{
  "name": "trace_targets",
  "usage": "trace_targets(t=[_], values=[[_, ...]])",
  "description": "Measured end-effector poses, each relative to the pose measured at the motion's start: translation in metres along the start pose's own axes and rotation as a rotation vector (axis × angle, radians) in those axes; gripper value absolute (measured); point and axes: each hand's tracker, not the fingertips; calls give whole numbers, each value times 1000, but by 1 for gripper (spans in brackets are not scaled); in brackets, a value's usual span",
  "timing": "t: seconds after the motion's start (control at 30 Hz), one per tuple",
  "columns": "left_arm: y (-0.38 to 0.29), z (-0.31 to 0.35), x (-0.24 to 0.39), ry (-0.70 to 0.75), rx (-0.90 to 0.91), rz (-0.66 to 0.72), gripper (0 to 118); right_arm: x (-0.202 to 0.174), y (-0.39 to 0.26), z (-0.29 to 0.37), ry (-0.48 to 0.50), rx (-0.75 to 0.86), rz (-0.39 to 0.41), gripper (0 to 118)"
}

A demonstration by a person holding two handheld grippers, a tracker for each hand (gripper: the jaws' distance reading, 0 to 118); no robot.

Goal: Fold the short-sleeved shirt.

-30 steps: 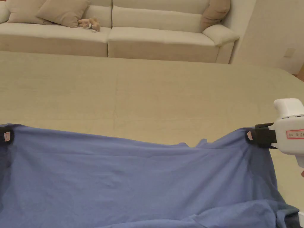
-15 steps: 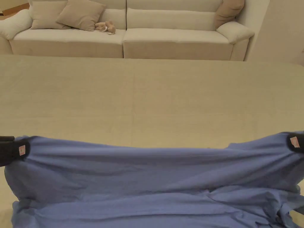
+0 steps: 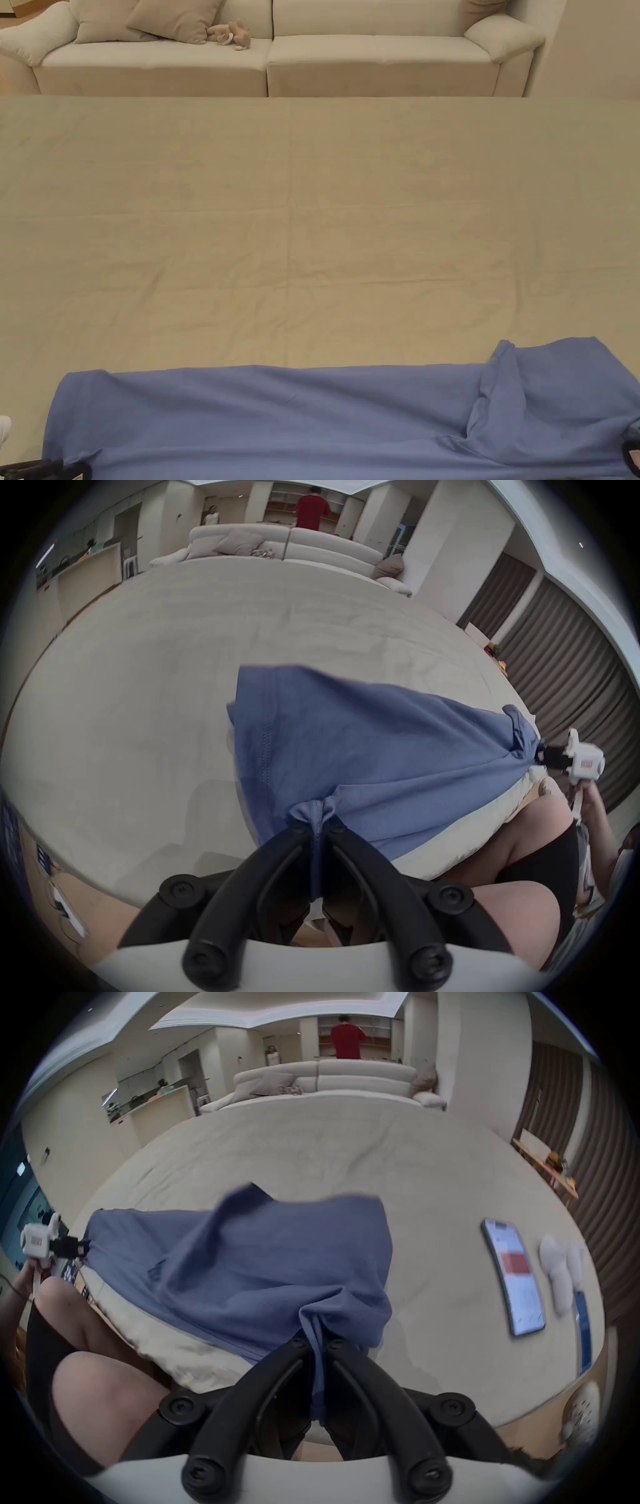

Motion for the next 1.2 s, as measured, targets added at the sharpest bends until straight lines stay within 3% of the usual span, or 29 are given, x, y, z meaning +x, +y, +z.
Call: trace_targets(t=[0.1,0.2,0.27,0.3,0.33,0.37,0.43,0.5,0.6,0.63,0.67,0.7,0.73,0.77,0.8,0.83,0.9,1.03,1.2], values=[[0,1,-15,-58,57,57,4,0,-11,-17,-26,16,-29,4],[-3,5,-3,-61,60,63,15,-9,-9,-19,-61,51,-22,8],[-6,10,-1,-63,89,44,49,-14,-5,-13,-76,64,-12,33],[-5,15,16,-86,120,30,70,-15,-4,-9,-113,81,7,58],[-5,23,19,-107,153,13,90,-15,-3,-3,-140,97,15,95],[-5,31,21,-126,182,6,97,-15,-1,3,-163,98,8,105],[-2,55,27,-171,251,45,99,-12,0,27,-170,165,-21,105],[0,80,29,-241,293,69,100,-16,4,55,-186,249,-31,102],[4,110,24,-310,274,51,99,-37,12,93,-157,347,19,101],[4,117,22,-372,256,42,98,-47,14,103,-153,386,38,90],[4,123,22,-455,229,47,94,-56,14,114,-132,424,68,69],[2,125,11,-499,244,49,85,-68,15,122,-120,458,83,37],[1,127,12,-502,250,30,59,-81,17,128,-134,492,97,0],[0,129,13,-455,262,19,21,-99,18,135,-147,513,89,0],[0,128,15,-371,276,-7,0,-115,23,141,-79,524,92,0],[-2,121,-3,-327,281,-10,0,-128,25,146,-23,529,96,0],[-3,113,-18,-450,216,55,0,-157,26,149,-24,552,115,0],[-5,103,-19,-447,225,64,0,-202,29,151,59,553,132,0],[11,76,-61,-496,164,163,0,-230,28,141,92,528,146,0]])
